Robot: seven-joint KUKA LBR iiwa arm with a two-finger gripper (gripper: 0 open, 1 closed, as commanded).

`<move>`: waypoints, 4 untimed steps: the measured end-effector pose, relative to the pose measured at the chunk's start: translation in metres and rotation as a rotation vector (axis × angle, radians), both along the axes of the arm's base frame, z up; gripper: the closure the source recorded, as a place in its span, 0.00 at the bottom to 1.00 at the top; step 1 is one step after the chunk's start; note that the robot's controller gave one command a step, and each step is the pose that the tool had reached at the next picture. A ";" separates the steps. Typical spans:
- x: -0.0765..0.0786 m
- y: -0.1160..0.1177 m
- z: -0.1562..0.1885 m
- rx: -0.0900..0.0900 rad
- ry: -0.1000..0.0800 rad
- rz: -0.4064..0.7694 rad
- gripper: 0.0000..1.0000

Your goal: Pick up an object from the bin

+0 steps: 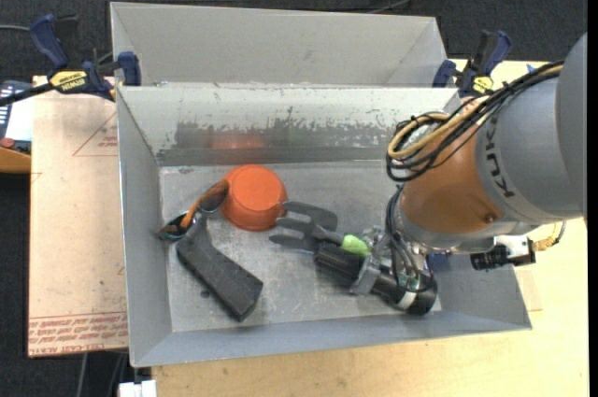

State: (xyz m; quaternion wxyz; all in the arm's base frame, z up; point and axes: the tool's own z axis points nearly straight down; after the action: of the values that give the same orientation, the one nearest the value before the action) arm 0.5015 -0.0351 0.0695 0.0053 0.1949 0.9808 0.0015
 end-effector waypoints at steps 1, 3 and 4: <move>0.000 0.000 0.002 0.000 0.000 0.000 1.00; -0.001 0.000 0.043 0.001 0.002 0.002 1.00; -0.002 0.000 0.054 0.001 0.005 0.002 1.00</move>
Offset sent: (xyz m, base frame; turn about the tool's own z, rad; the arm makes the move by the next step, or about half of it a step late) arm 0.0000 0.0001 0.0651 -0.0002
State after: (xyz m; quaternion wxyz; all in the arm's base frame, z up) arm 0.4992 -0.0348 0.1236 0.0024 0.1940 0.9810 0.0017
